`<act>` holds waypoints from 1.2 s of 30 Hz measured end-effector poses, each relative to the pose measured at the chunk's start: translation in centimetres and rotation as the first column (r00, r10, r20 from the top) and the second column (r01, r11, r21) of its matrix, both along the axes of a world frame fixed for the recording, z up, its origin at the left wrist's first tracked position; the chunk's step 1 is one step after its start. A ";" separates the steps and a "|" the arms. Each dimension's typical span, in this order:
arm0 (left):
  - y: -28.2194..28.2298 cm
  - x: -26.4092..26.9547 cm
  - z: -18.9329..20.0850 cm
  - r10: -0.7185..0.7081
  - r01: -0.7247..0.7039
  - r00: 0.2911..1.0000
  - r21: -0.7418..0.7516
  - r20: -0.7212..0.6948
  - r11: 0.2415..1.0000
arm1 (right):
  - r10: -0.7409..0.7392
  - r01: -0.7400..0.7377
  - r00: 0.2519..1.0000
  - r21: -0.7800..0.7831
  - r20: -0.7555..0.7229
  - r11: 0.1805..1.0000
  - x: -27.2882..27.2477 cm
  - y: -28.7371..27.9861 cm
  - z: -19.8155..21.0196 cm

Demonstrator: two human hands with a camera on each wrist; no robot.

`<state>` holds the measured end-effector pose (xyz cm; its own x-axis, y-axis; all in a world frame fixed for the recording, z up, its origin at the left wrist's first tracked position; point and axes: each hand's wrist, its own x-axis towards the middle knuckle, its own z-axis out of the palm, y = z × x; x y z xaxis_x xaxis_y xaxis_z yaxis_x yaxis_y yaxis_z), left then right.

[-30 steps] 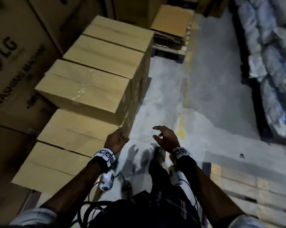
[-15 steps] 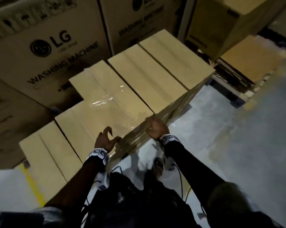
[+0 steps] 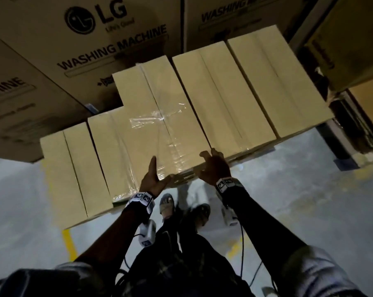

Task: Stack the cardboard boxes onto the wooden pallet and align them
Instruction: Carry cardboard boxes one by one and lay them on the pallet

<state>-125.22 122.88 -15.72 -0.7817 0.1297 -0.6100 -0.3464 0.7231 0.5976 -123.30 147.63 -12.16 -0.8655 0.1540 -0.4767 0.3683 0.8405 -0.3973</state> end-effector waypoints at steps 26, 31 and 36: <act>-6.4 -4.1 -0.9 -0.016 0.003 0.990 -0.095 -0.142 0.996 | -0.099 0.088 0.995 -0.365 -0.010 0.927 -3.9 -5.4 -4.7; -5.8 -4.9 1.4 0.036 -0.097 0.955 -0.197 -0.293 0.976 | -0.305 0.239 0.945 -0.388 -0.118 0.890 -4.2 -6.9 -2.4; -7.3 -6.8 7.2 0.030 -0.105 0.926 -0.180 -0.378 0.978 | -0.255 0.190 0.925 -0.238 -0.281 0.952 -5.3 -8.4 4.8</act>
<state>-131.98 115.57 -8.53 -0.9590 -0.0225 -0.2823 -0.1792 0.8202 0.5433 -128.63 139.23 -7.40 -0.9280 0.2881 -0.2362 0.3701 0.6402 -0.6732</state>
